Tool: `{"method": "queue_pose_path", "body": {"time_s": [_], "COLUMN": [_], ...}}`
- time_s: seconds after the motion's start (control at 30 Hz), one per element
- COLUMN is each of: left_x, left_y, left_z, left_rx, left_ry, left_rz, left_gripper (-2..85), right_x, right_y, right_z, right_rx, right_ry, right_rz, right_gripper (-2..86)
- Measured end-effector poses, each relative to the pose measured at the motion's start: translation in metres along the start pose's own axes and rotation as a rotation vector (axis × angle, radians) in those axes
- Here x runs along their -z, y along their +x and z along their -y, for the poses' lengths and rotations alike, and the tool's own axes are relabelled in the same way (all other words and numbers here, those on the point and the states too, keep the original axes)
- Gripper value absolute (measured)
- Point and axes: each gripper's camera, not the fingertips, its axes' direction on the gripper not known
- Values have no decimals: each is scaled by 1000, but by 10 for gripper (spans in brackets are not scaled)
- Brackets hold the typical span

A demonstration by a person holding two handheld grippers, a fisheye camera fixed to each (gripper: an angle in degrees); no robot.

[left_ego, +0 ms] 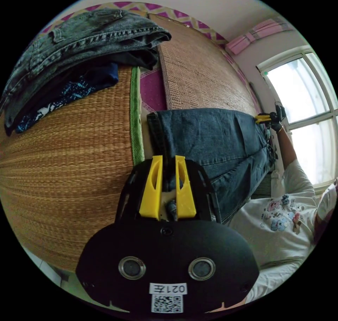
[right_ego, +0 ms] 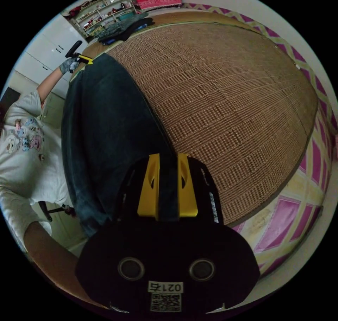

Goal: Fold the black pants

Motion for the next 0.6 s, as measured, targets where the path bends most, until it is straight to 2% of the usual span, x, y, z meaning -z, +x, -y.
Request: {"method": "queue_pose_path", "body": {"time_s": [0.1,0.33,0.6], "left_x": [-2,15,26], "left_y": [2,6,19], "left_z": [1,3,26], "left_rx": [-24,-11,-45], "left_ry": [10,131,158], "left_rz": [-24,-98,4], "left_gripper": [4,-7,-8], "right_x": [0,17,36], "right_y": [-12,-27,-34], "right_z": [16,41,70], "right_rx": [26,-21,-64], "right_ry": [-11,11,77], "right_rz": [-29,-73,-149], "right_gripper": [45,10,-2]}}
